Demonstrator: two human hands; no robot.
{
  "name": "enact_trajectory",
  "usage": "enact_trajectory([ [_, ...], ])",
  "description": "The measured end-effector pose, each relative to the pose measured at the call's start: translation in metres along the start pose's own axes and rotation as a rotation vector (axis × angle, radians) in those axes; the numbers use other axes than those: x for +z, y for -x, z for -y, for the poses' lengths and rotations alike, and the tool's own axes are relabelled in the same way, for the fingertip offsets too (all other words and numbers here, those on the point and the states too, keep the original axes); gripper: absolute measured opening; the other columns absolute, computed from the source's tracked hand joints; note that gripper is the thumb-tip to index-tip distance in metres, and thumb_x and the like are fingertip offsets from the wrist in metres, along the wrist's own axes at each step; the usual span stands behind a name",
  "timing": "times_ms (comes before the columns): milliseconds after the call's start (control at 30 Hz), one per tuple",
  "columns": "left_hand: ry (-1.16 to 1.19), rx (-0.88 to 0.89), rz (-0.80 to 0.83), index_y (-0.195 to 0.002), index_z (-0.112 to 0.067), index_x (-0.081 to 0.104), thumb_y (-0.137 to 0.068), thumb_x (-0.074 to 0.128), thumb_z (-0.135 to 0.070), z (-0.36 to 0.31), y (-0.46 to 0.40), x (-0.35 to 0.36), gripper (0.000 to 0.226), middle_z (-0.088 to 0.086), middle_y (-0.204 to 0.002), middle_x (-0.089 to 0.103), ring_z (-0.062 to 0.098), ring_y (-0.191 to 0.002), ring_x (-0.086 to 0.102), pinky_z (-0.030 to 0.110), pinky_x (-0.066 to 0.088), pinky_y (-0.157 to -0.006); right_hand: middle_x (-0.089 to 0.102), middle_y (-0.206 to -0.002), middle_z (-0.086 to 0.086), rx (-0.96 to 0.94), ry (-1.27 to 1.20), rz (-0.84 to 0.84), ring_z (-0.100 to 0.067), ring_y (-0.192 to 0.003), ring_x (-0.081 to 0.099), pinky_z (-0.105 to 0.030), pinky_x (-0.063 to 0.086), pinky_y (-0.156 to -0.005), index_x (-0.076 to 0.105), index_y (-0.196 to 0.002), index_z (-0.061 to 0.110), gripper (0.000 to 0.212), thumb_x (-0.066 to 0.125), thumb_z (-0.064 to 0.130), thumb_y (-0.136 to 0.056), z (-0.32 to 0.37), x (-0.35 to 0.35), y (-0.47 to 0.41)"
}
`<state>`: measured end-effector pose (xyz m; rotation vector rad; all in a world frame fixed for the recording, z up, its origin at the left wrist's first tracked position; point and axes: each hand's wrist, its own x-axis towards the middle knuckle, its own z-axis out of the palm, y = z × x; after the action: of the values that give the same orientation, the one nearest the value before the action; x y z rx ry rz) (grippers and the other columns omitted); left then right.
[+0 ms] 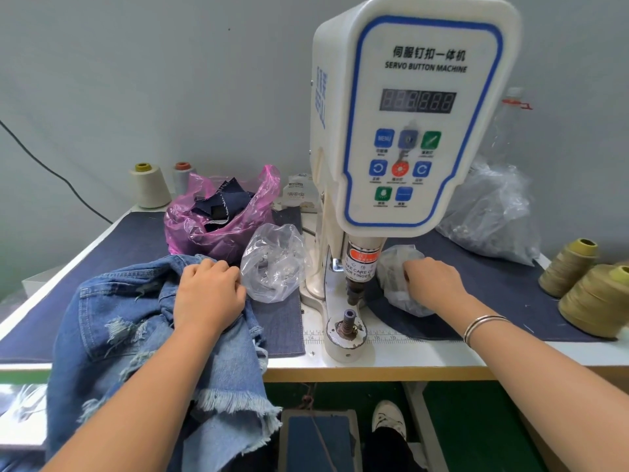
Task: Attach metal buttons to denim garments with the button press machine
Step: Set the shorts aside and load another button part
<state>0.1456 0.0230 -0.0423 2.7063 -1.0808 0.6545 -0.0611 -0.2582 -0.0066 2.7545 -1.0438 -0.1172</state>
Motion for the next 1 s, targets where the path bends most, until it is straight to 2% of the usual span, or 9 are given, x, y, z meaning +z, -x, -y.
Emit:
enact_trajectory([
  [167, 0.005, -0.003, -0.011, -0.075, -0.013, 0.068, -0.080, 0.060, -0.020, -0.001, -0.001, 0.001, 0.012, 0.001, -0.075, 0.063, 0.025, -0.079, 0.054, 0.039, 0.038, -0.080, 0.050, -0.085, -0.001, 0.007, -0.112, -0.011, -0.023, -0.075, 0.050, -0.032, 0.037, -0.066, 0.060, -0.105, 0.018, 0.021, 0.042, 0.023, -0.095, -0.004, 0.000, 0.003],
  [267, -0.002, -0.002, -0.004, -0.076, -0.014, 0.068, -0.081, 0.059, -0.021, 0.000, 0.000, 0.001, 0.013, -0.001, -0.076, 0.062, 0.024, -0.079, 0.054, 0.038, 0.037, -0.081, 0.049, -0.083, 0.001, 0.019, -0.139, 0.005, -0.021, -0.073, 0.048, -0.031, 0.037, -0.065, 0.059, -0.105, 0.018, 0.021, 0.042, 0.025, -0.095, -0.006, 0.001, 0.006],
  [400, 0.015, -0.002, -0.010, -0.077, -0.013, 0.069, -0.081, 0.060, -0.020, 0.000, 0.000, 0.001, 0.012, 0.000, -0.076, 0.063, 0.025, -0.080, 0.054, 0.039, 0.038, -0.082, 0.060, -0.111, -0.006, 0.021, -0.056, 0.124, -0.027, -0.095, 0.058, -0.034, 0.043, -0.078, 0.052, -0.118, 0.013, 0.026, 0.045, 0.024, -0.097, 0.000, -0.005, 0.008],
  [500, 0.016, -0.005, -0.009, -0.077, -0.013, 0.069, -0.080, 0.060, -0.019, -0.001, 0.000, 0.001, 0.012, 0.001, -0.076, 0.063, 0.026, -0.080, 0.054, 0.039, 0.038, -0.082, 0.047, -0.138, -0.009, 0.083, -0.015, 0.356, -0.030, -0.125, 0.048, -0.037, 0.038, -0.101, 0.039, -0.138, 0.013, 0.044, 0.048, 0.027, -0.097, 0.006, -0.016, 0.002],
  [567, 0.019, -0.003, -0.008, -0.077, -0.013, 0.069, -0.081, 0.060, -0.019, -0.001, 0.000, 0.001, 0.012, 0.001, -0.076, 0.063, 0.026, -0.080, 0.054, 0.039, 0.038, -0.082, 0.046, -0.140, -0.009, 0.037, 0.069, 0.373, -0.031, -0.126, 0.047, -0.038, 0.038, -0.102, 0.036, -0.141, 0.014, 0.048, 0.050, 0.027, -0.097, 0.007, -0.017, 0.002],
  [700, 0.020, -0.003, -0.013, -0.077, -0.013, 0.068, -0.081, 0.060, -0.021, 0.000, 0.000, 0.001, 0.012, 0.000, -0.076, 0.062, 0.025, -0.079, 0.054, 0.039, 0.038, -0.082, 0.057, -0.124, -0.007, -0.109, 0.140, 0.223, -0.029, -0.112, 0.056, -0.036, 0.045, -0.091, 0.048, -0.129, 0.015, 0.034, 0.050, 0.024, -0.096, 0.001, -0.011, 0.008],
  [800, 0.014, -0.002, -0.011, -0.077, -0.014, 0.068, -0.081, 0.059, -0.022, 0.000, 0.000, 0.001, 0.013, -0.001, -0.076, 0.062, 0.024, -0.080, 0.054, 0.038, 0.038, -0.082, 0.062, -0.108, -0.004, -0.172, 0.083, 0.104, -0.027, -0.094, 0.060, -0.032, 0.044, -0.074, 0.053, -0.119, 0.019, 0.025, 0.047, 0.024, -0.095, -0.009, -0.005, 0.009],
  [900, 0.014, 0.000, -0.009, -0.078, -0.015, 0.068, -0.082, 0.058, -0.022, 0.000, -0.001, 0.001, 0.013, -0.001, -0.076, 0.062, 0.023, -0.080, 0.054, 0.038, 0.037, -0.083, 0.049, -0.081, 0.003, -0.165, 0.060, 0.000, -0.022, -0.072, 0.048, -0.029, 0.035, -0.062, 0.055, -0.117, 0.026, 0.025, 0.047, 0.029, -0.093, -0.016, 0.004, 0.009],
  [1000, 0.018, 0.001, -0.017, -0.077, -0.013, 0.068, -0.081, 0.060, -0.021, 0.000, 0.000, 0.001, 0.012, 0.000, -0.075, 0.062, 0.024, -0.079, 0.054, 0.039, 0.038, -0.082, 0.038, -0.071, 0.005, -0.108, 0.019, -0.012, -0.021, -0.069, 0.045, -0.029, 0.034, -0.060, 0.059, -0.112, 0.028, 0.023, 0.044, 0.029, -0.095, -0.014, 0.005, 0.008],
])
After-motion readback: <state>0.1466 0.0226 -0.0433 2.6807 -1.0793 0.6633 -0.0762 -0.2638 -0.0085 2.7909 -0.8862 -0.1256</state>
